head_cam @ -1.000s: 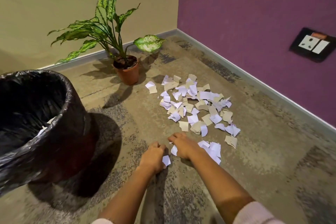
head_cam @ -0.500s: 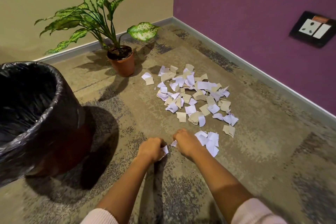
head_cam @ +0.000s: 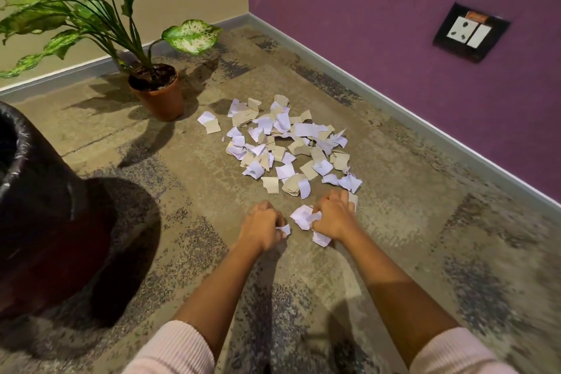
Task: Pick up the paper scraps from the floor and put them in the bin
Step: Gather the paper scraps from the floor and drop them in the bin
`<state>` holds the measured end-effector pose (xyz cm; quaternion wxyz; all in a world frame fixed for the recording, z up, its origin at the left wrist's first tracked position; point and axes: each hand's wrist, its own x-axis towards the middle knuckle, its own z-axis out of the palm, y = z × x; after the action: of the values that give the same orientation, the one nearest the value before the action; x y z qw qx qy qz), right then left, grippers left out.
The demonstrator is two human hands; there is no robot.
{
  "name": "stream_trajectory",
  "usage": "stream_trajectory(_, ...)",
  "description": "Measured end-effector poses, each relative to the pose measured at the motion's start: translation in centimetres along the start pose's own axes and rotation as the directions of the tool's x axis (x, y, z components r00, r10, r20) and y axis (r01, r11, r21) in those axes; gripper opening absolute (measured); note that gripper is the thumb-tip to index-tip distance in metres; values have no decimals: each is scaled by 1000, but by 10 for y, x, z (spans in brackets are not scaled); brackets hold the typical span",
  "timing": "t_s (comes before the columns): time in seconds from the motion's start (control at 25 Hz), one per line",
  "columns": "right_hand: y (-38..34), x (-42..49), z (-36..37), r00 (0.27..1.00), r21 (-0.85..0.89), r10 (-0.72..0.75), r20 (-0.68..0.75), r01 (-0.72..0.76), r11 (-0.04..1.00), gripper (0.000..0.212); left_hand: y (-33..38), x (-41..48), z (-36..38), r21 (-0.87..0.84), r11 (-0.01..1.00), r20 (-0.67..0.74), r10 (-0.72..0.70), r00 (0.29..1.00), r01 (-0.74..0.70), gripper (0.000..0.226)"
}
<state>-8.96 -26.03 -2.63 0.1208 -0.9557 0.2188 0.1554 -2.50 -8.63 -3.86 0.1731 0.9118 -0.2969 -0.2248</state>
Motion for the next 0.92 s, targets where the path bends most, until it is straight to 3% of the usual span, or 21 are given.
stream_trajectory(0.12, 18, -3, 6, 996, 69, 20, 82, -26, 997, 36, 14, 10, 7, -34, 996, -5, 79, 997, -79, 19)
stream_trajectory(0.2, 23, -5, 11, 992, 136, 12, 128, -30, 990, 66, 22, 18, 9, -7, 992, 6, 128, 992, -128, 25)
stream_trajectory(0.32, 22, -2, 15, 981, 104, -36, 188, 16, 994, 116, 30, 32, 12, 75, 982, 100, 164, 981, -172, 74)
stream_trajectory(0.4, 19, 3, 17, 975, 14, -52, 215, 50, 999, 125, 33, 41, 12, 138, 973, 155, 165, 974, -187, 98)
stream_trajectory(0.56, 17, 18, 17, 978, 16, -29, 207, 26, 1000, 105, 36, 53, 14, 227, 955, 171, 154, 973, -191, 85)
stream_trajectory(0.76, 20, 24, 18, 992, 109, -82, 99, 71, 991, 78, 37, 54, 15, 117, 982, 88, 141, 986, -151, 48)
stream_trajectory(0.92, 21, 24, 19, 988, 76, -148, 44, 144, 987, 56, 41, 49, 14, 94, 990, 76, 100, 992, -107, 16)
